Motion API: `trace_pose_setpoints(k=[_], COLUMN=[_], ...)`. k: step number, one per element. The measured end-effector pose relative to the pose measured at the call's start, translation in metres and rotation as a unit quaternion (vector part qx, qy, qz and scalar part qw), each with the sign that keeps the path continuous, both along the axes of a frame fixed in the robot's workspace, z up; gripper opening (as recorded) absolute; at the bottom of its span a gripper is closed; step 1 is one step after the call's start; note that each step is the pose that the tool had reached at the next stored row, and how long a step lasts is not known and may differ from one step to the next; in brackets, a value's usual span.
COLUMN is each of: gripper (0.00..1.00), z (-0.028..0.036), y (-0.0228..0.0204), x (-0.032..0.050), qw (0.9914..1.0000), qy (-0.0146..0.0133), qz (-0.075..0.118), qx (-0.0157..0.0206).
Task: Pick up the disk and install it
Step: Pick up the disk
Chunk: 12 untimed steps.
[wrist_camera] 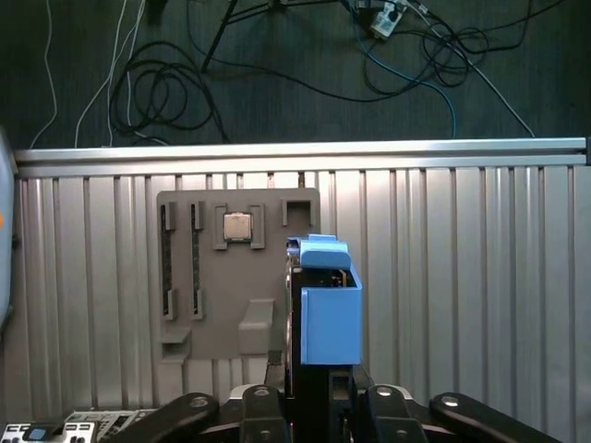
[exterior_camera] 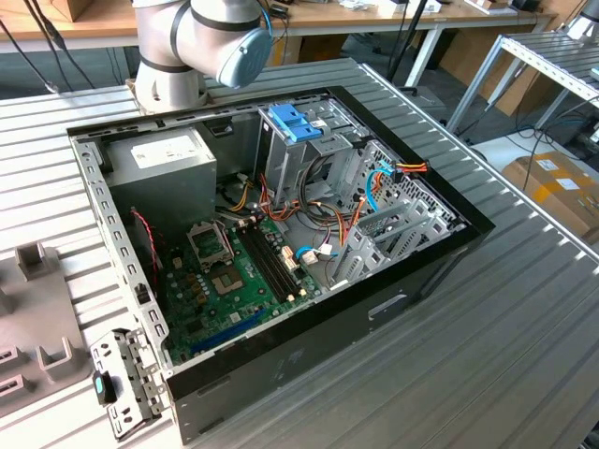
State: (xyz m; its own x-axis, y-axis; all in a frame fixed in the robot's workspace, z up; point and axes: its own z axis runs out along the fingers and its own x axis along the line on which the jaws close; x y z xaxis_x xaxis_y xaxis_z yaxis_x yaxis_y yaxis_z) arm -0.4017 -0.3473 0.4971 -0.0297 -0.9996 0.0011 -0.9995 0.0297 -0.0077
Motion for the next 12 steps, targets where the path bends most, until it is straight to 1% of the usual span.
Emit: trace_pose_setpoints(k=[12], gripper=[0.35], z=[0.0000], y=[0.0000], x=[0.0178], qw=[1.00000], qy=[0.0000], qz=[0.000], qx=[0.0000])
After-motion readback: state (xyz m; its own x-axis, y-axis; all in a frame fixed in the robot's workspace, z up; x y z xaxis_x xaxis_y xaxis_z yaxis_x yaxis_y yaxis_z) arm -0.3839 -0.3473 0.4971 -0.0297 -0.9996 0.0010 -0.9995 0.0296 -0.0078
